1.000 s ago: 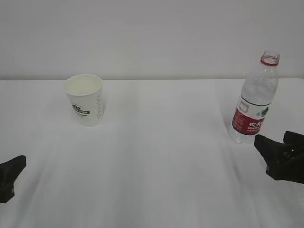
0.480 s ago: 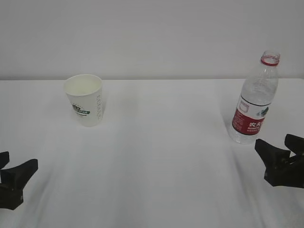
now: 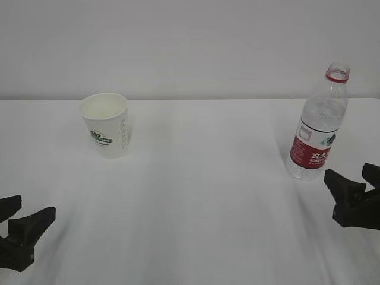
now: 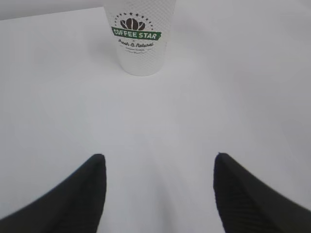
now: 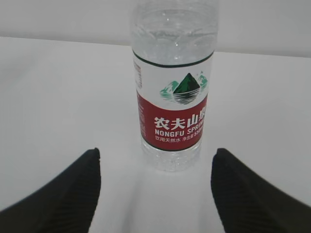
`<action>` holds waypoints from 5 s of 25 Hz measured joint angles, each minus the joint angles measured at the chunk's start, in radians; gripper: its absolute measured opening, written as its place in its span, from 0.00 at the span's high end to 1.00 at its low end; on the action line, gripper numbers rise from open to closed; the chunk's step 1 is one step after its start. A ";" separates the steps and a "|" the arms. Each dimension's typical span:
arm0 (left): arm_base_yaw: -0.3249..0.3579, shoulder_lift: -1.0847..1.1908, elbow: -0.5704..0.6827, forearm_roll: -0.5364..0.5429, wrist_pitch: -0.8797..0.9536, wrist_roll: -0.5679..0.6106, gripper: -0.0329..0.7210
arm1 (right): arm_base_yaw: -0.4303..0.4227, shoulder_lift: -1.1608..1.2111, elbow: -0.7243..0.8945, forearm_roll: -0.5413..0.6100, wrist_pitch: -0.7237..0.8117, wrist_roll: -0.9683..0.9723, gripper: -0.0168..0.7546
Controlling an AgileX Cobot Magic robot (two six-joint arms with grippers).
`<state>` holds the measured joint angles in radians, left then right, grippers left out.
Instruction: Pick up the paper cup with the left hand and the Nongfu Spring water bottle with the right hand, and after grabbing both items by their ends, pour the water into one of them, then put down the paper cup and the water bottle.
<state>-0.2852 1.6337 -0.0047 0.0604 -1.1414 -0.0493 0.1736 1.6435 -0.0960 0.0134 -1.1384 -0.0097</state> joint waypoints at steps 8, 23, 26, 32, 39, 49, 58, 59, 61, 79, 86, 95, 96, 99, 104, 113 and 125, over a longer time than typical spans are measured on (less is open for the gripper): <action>0.000 0.000 0.000 0.019 -0.002 -0.002 0.29 | 0.000 0.007 -0.026 0.000 -0.002 -0.002 0.29; 0.000 0.002 -0.002 0.029 -0.008 -0.002 0.29 | 0.000 0.106 -0.108 -0.112 -0.007 -0.090 0.18; 0.000 0.002 -0.002 0.029 -0.008 -0.002 0.29 | 0.000 0.140 -0.124 -0.096 -0.007 -0.081 0.16; 0.000 0.002 -0.002 0.031 -0.008 -0.002 0.30 | 0.000 0.154 -0.180 -0.081 -0.007 -0.066 0.16; 0.000 0.002 -0.002 0.031 -0.008 -0.002 0.30 | 0.000 0.154 -0.221 -0.039 -0.007 -0.062 0.16; 0.000 0.002 -0.002 0.031 -0.008 -0.002 0.30 | 0.000 0.258 -0.283 -0.022 -0.007 -0.062 0.16; 0.000 0.002 -0.002 0.029 -0.008 -0.002 0.30 | 0.000 0.300 -0.332 0.025 -0.007 -0.062 0.18; 0.000 0.002 -0.002 0.029 -0.008 -0.002 0.30 | 0.000 0.301 -0.336 0.030 -0.007 -0.062 0.18; 0.000 0.002 -0.002 0.026 -0.008 -0.002 0.30 | 0.000 0.304 -0.350 0.034 -0.007 -0.062 0.19; 0.000 0.002 -0.002 0.022 -0.008 -0.002 0.30 | 0.000 0.396 -0.488 0.039 -0.010 -0.076 0.19; 0.000 0.002 -0.002 0.021 -0.008 -0.002 0.30 | 0.000 0.425 -0.519 0.039 -0.008 -0.077 0.21; 0.000 0.002 -0.002 0.021 -0.008 -0.002 0.30 | 0.000 0.428 -0.520 0.017 -0.009 -0.077 0.22; 0.000 0.002 -0.002 0.021 -0.008 -0.002 0.30 | 0.000 0.428 -0.520 0.012 -0.009 -0.077 0.22; 0.000 0.002 -0.002 0.021 -0.008 -0.002 0.30 | 0.000 0.428 -0.520 -0.013 -0.009 -0.077 0.27; 0.000 0.002 -0.002 0.021 -0.008 -0.002 0.30 | 0.000 0.428 -0.520 -0.043 -0.009 -0.077 0.32; 0.000 0.002 -0.002 0.021 -0.008 -0.002 0.30 | 0.000 0.422 -0.500 -0.080 -0.021 -0.077 0.33; 0.000 0.002 -0.002 0.021 -0.008 -0.002 0.30 | 0.000 0.284 -0.470 -0.152 0.069 -0.077 0.33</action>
<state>-0.2852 1.6353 -0.0066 0.0814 -1.1493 -0.0512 0.1736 1.9280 -0.5662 -0.1381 -1.0695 -0.0872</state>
